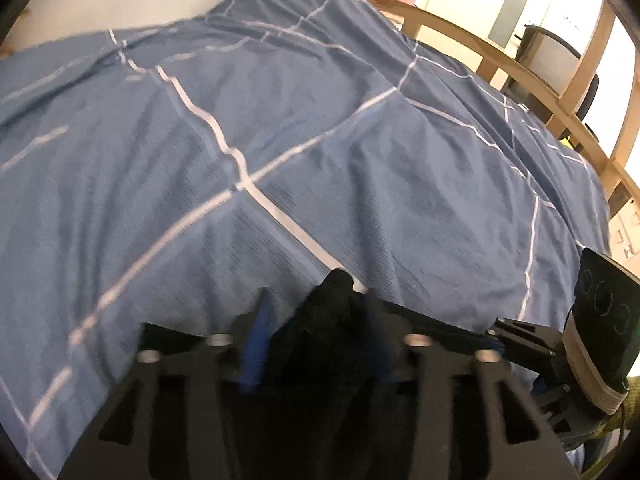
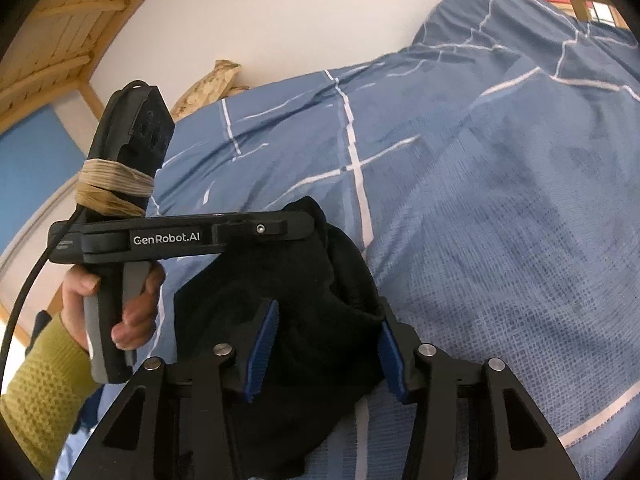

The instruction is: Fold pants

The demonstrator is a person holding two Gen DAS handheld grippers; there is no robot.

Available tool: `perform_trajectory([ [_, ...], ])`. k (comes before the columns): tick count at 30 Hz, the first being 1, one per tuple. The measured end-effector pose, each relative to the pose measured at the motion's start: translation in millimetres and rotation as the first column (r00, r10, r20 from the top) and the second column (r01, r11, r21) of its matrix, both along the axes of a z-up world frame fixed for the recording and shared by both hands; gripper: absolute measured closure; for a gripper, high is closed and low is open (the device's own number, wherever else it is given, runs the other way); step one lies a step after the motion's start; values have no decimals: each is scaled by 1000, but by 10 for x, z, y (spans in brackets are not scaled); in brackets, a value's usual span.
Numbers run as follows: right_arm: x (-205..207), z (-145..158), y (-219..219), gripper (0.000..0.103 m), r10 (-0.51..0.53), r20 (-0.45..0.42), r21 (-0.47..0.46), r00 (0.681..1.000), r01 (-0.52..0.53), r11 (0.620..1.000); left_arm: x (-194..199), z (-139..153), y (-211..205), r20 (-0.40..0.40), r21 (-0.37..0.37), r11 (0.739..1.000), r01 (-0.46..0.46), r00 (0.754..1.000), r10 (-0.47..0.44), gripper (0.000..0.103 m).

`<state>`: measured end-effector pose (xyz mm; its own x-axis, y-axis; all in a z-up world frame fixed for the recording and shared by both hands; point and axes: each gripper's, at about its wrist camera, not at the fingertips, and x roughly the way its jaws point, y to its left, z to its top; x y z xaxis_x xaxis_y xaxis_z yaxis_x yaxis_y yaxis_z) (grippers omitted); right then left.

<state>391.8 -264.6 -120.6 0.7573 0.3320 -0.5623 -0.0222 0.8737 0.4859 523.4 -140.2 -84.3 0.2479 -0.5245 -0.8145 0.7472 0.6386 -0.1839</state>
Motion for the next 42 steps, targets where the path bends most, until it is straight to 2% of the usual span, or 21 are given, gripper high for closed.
perform_trajectory([
  [4,8,-7,8,66,-5,-6,-20,1000,4,1000,-98,94,212,55,32,999,16,998,-18,40],
  [7,22,-13,9,67,-12,-14,-25,1000,12,1000,-211,45,437,95,123,992,24,995,-36,40],
  [14,-14,44,170,67,-2,16,-141,1000,4,990,-287,-189,699,34,215,974,66,997,-76,40],
  [16,-8,43,184,67,-3,13,-153,1000,5,988,-254,-242,714,53,256,965,57,996,-73,40],
  [18,12,30,181,67,-3,-1,-156,1000,3,988,-220,-265,702,49,266,962,62,996,-78,40],
  [21,26,21,191,67,-2,-11,-161,1000,0,987,-186,-359,678,5,275,958,78,997,-83,41],
  [23,23,21,192,67,1,-9,-161,1000,-2,987,-187,-404,683,-34,286,954,92,996,-86,48],
  [25,29,21,185,67,3,-11,-158,1000,-4,988,-205,-366,713,-54,275,956,103,994,-91,78],
  [26,30,24,185,67,3,-11,-159,1000,-4,987,-220,-329,734,-58,268,958,102,994,-90,85],
  [28,24,36,201,67,4,-5,-167,1000,-5,986,-260,-259,768,-51,264,959,102,994,-92,88],
  [33,18,61,231,67,15,15,-171,1000,-13,985,-348,-84,821,-10,281,957,72,997,-72,88],
  [38,21,54,209,69,24,17,-158,1000,-21,987,-376,-54,867,37,368,929,34,998,-52,89],
  [42,27,60,241,69,33,18,-171,999,-29,985,-397,-59,976,42,380,925,3,999,-20,89],
])
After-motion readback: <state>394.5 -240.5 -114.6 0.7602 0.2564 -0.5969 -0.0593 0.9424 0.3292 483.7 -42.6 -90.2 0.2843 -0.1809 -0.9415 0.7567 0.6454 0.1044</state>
